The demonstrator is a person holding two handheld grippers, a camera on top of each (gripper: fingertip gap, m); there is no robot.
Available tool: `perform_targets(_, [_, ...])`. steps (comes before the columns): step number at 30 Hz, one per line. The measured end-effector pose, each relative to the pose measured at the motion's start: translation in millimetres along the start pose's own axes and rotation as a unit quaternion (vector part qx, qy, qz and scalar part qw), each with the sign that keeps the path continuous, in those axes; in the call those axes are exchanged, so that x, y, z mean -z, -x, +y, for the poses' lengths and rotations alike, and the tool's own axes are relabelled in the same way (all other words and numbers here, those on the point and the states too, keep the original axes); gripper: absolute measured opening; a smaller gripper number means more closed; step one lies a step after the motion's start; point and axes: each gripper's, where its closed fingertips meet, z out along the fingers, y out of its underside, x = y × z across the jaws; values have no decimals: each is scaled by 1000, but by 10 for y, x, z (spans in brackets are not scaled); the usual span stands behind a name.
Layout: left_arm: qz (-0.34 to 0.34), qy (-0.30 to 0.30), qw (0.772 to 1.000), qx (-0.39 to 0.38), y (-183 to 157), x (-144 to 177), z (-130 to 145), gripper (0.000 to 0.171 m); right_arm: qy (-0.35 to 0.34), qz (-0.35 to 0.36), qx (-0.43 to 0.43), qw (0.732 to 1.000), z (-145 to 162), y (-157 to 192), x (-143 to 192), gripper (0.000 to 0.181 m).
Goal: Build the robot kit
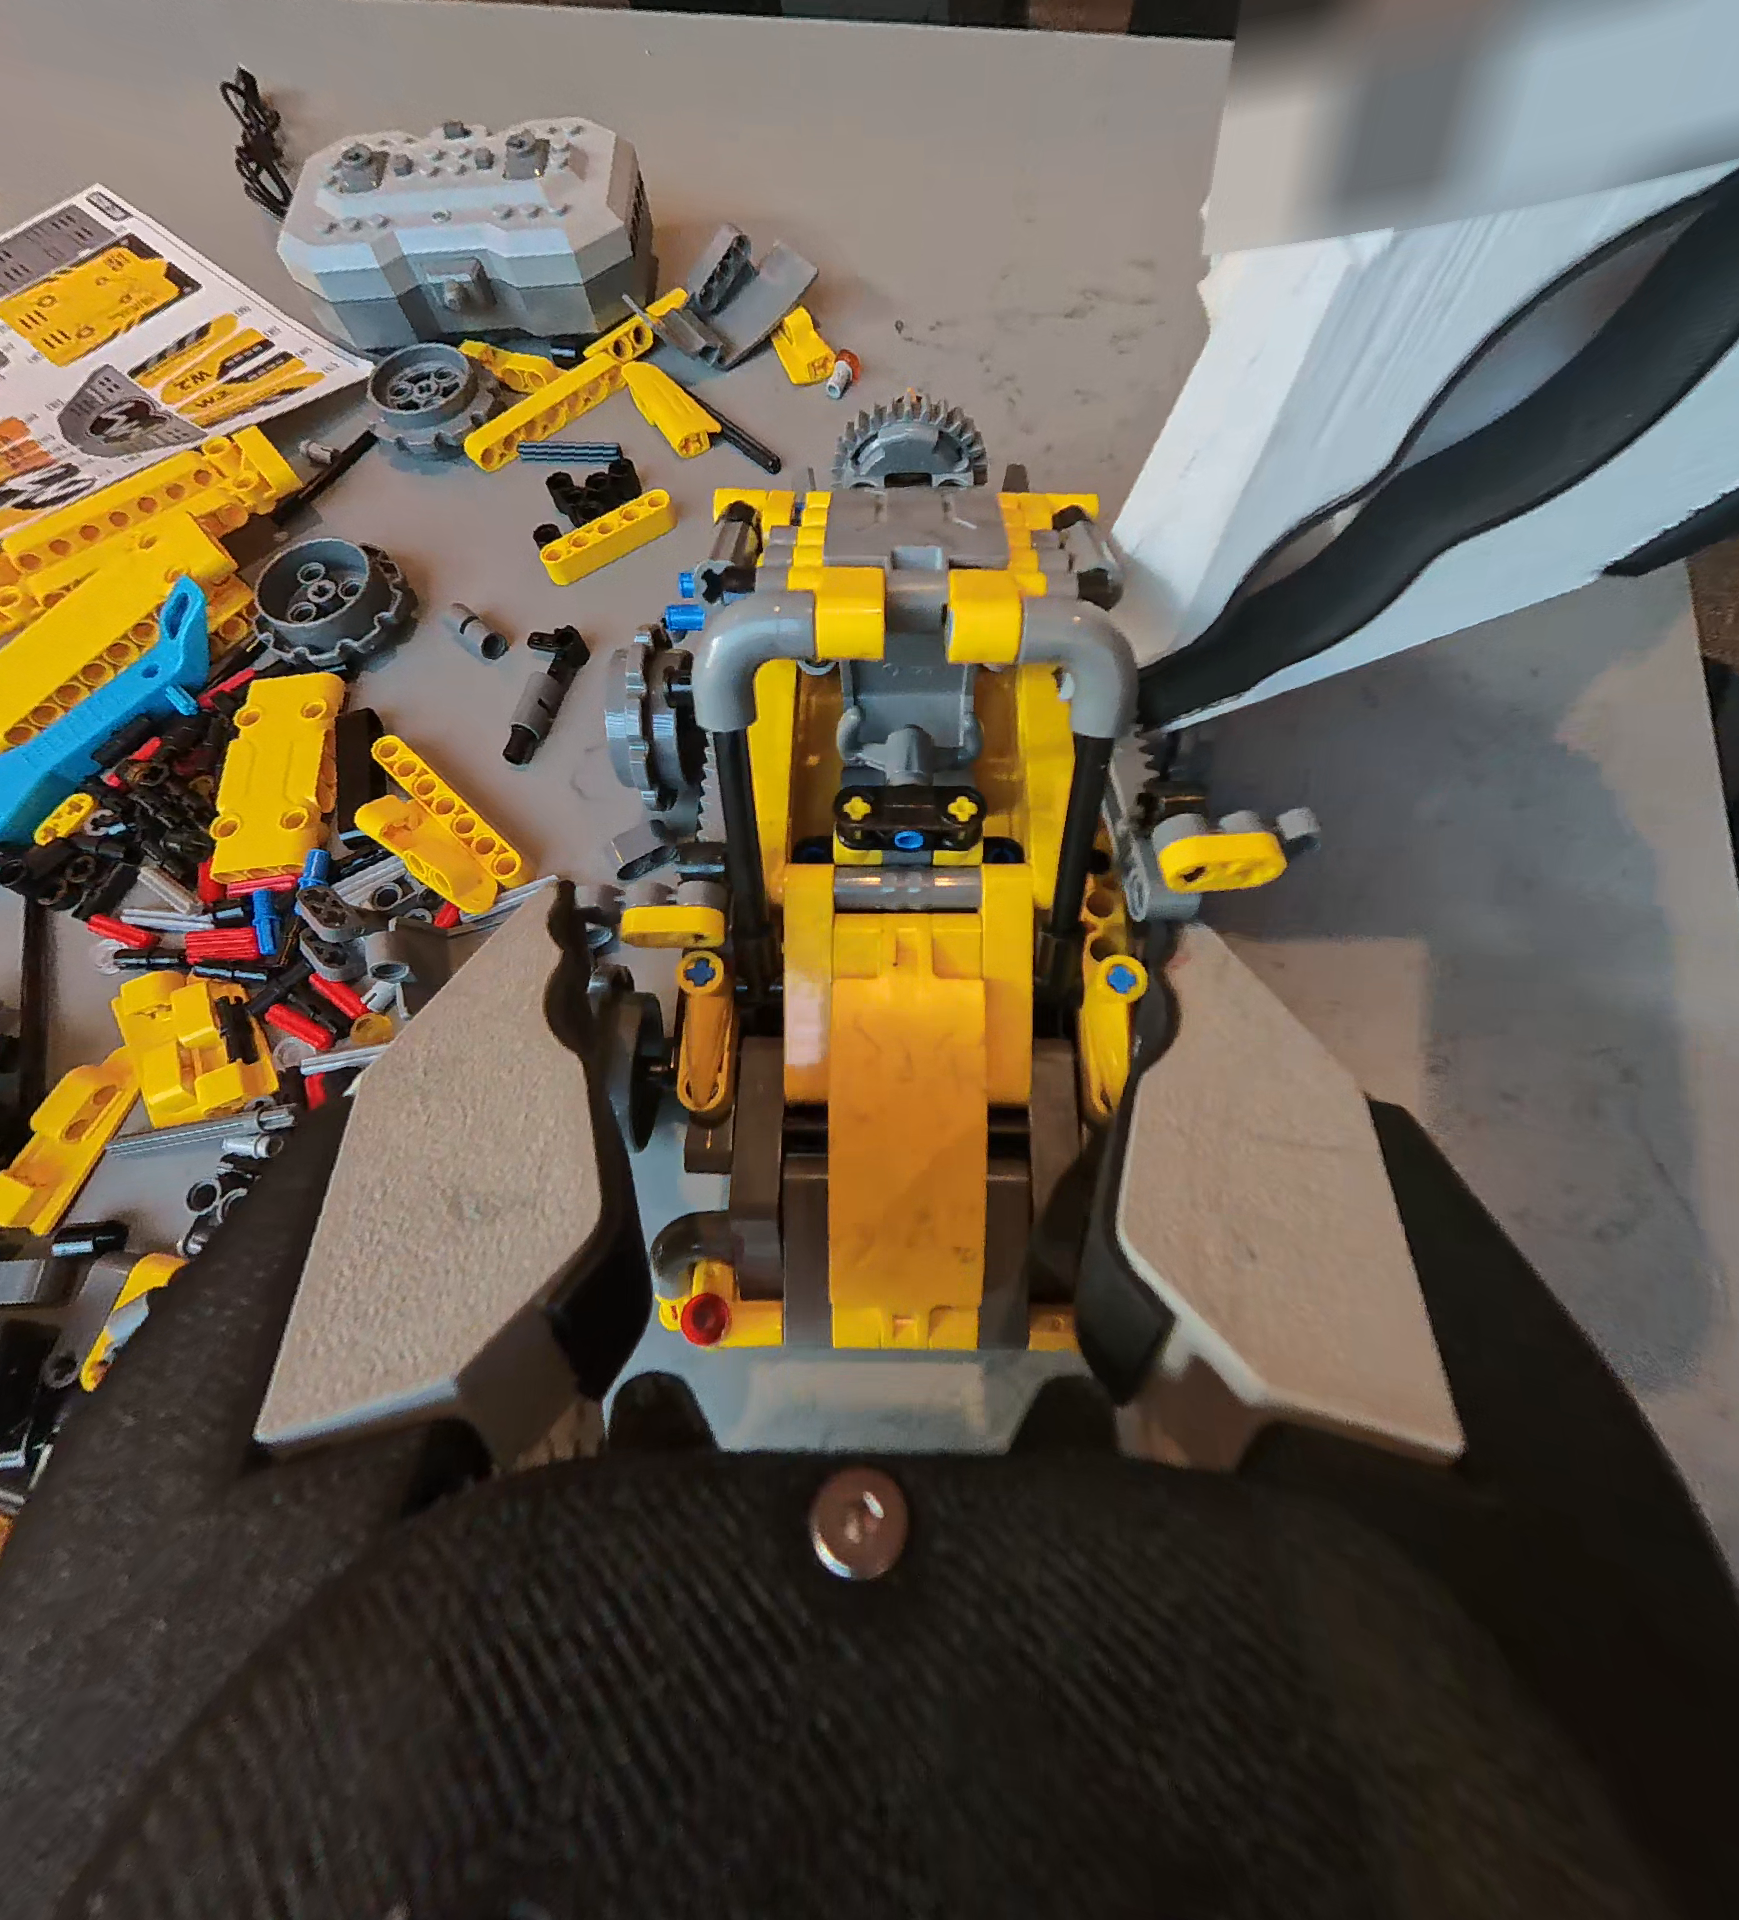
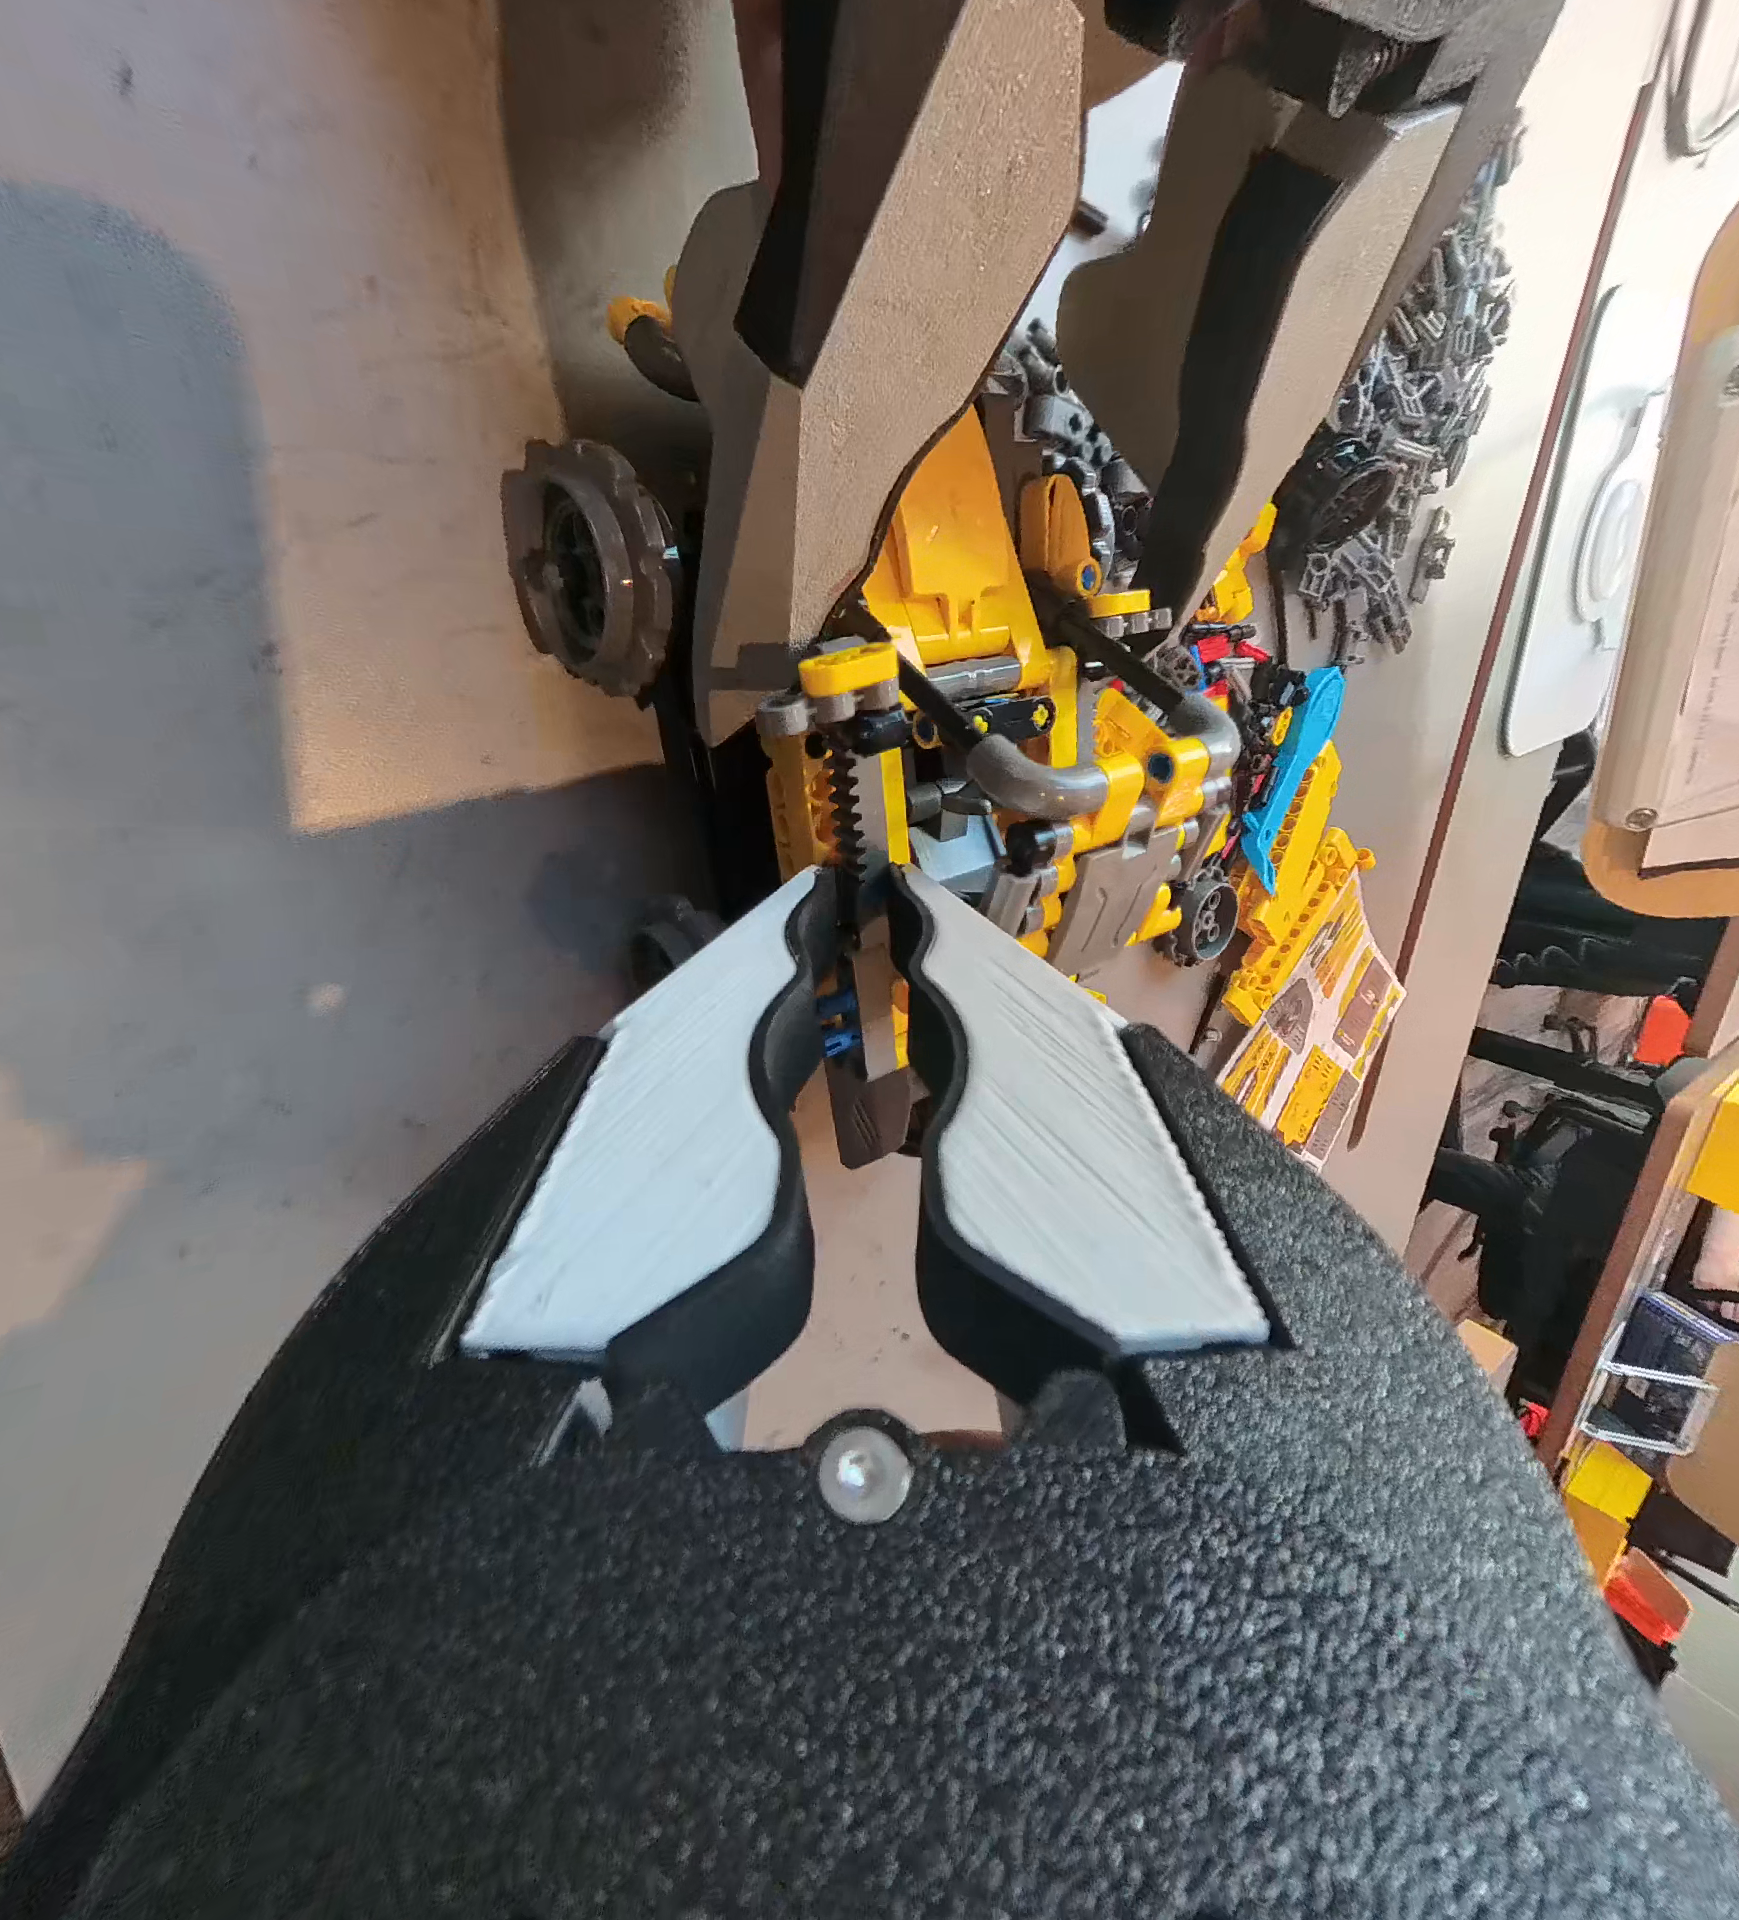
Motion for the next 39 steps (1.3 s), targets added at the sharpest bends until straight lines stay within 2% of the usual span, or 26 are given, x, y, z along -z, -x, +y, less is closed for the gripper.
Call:
perform_targets(4, [13, -22, 1000, 9, -31, -8, -29, 106, 25, -5, 27, 999, 35, -4, 11, 9])
perform_targets(8, [2, -12, 1000, -3, -34, -24, -16, 109, 86, 60, 149, 983, 45, -12, 3, 9])
perform_targets(13, [3, -14, 1000, 2, -35, -26, -12, 109, 14, 21, 49, 998, 42, -5, -7, 9])
perform_targets(18, [-1, -15, 1000, 7, -14, -25, -9, 108, -48, 131, 33, 990, 42, -26, -18, 9])
perform_targets(22, [-2, -15, 1000, 7, -13, -25, -11, 109, -52, 199, 19, 978, 48, -22, -9, 9])
perform_targets(25, [-4, -15, 1000, 8, -13, -28, -13, 108, -64, 138, -73, 986, 53, -18, -13, 10])
perform_targets(30, [-6, -14, 1000, 8, -11, -32, -10, 109, -50, -4, -138, 989, 44, -2, -36, 9])
perform_targets(33, [-7, -13, 1000, 7, -11, -34, -9, 110, -57, -8, -120, 991, 50, 28, -42, 8])
perform_targets(36, [-11, -15, 1000, 8, 9, -22, -18, 109, -90, -85, -218, 968, 37, 35, -42, 8])
perform_targets(39, [-10, -21, 1000, 12, 24, -20, -16, 112, -109, -89, -261, 955, 35, 10, -60, 9])
